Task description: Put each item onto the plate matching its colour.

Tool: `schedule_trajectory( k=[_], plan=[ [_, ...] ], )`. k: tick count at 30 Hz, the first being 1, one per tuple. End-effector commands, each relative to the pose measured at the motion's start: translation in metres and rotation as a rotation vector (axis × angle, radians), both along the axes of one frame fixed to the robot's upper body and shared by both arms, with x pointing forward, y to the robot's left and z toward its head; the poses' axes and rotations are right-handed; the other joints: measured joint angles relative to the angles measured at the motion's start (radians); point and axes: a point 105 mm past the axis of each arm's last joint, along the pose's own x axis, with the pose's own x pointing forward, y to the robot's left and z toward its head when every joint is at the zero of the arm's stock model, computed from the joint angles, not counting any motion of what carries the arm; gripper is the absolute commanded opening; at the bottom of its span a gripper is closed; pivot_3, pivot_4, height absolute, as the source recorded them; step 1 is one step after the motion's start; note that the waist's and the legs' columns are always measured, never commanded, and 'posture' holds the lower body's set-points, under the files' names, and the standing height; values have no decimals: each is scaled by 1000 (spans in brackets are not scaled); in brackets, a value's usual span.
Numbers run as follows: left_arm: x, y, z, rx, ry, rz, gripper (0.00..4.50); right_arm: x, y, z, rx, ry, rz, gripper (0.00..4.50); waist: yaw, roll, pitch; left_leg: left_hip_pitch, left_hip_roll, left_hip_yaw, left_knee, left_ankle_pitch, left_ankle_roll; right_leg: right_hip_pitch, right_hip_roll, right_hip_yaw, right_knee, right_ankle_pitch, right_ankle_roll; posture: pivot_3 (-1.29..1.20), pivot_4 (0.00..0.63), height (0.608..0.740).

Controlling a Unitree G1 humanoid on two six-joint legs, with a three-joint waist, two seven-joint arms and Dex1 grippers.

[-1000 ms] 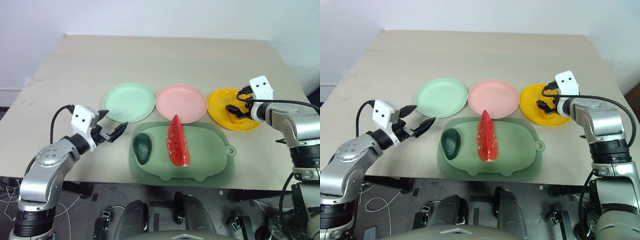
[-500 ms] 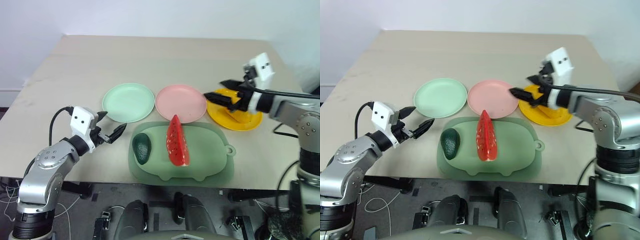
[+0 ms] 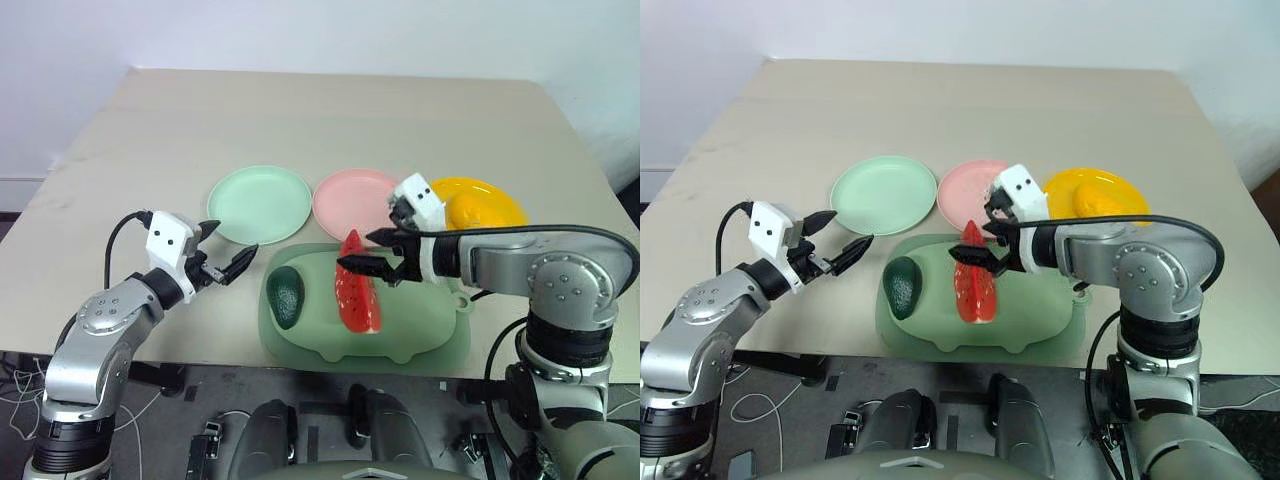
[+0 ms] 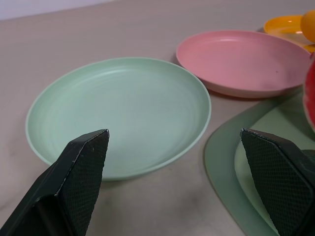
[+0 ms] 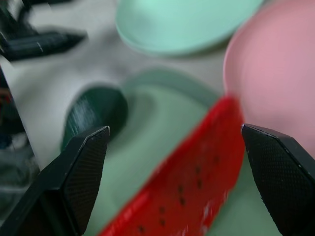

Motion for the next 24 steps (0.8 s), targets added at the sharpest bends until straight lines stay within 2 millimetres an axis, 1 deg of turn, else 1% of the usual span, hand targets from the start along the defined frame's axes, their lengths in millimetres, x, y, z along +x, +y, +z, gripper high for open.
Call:
schedule_trajectory(
  k=[1,3,8,12,15,18,20,21,22,23,24],
  plan=[
    [-4,1,16,-5,-69,1,4500,-6,1,0,-41,-24,23,4475,-1,0,0,0,0,0,0,0,0,0,0,0,0,0,0,0,150,740],
    [-4,2,16,-6,-70,6,4500,-8,-1,-5,-64,-15,26,4475,0,0,0,0,0,0,0,0,0,0,0,0,0,0,0,0,150,740],
    [-7,4,14,-10,-68,22,4500,-11,-16,-21,-190,-22,14,4475,2,0,0,0,0,0,0,0,0,0,0,0,-1,0,0,0,150,740],
    [-8,3,13,-11,-65,23,4500,-14,-18,-25,-214,-32,37,4475,2,0,0,0,0,0,0,0,0,0,0,0,-1,0,0,0,150,740],
    [-7,3,14,-11,-69,24,4500,-13,-18,-26,-223,-48,50,3884,2,0,0,0,0,0,0,0,0,0,0,0,-1,0,0,0,150,740],
    [-6,4,15,-11,-72,24,4500,-12,-19,-23,-217,-66,57,2875,2,0,0,0,0,0,0,0,0,0,0,0,-1,0,0,0,150,740],
    [-6,4,16,-10,-72,26,4500,-7,-19,-12,-183,-93,56,2185,2,-1,0,0,0,0,0,0,0,0,0,0,-1,0,0,0,150,740],
    [-6,4,16,-10,-72,28,4500,-4,-18,-4,-155,-111,59,1948,2,0,0,0,0,0,0,0,0,0,0,0,-1,0,0,0,150,740],
    [-6,5,16,-9,-72,29,4500,0,-16,7,-118,-141,65,1854,2,0,0,0,0,0,0,0,0,0,0,0,-1,0,0,0,150,740],
    [-6,5,16,-9,-72,29,4500,2,-14,14,-94,-160,71,1830,2,0,0,0,0,0,0,0,0,0,0,0,-1,0,0,0,150,740],
    [-6,5,16,-9,-72,29,4500,9,-14,26,-74,-206,64,1825,1,0,0,0,0,0,0,0,0,0,0,0,-1,0,0,0,150,740]
  ],
)
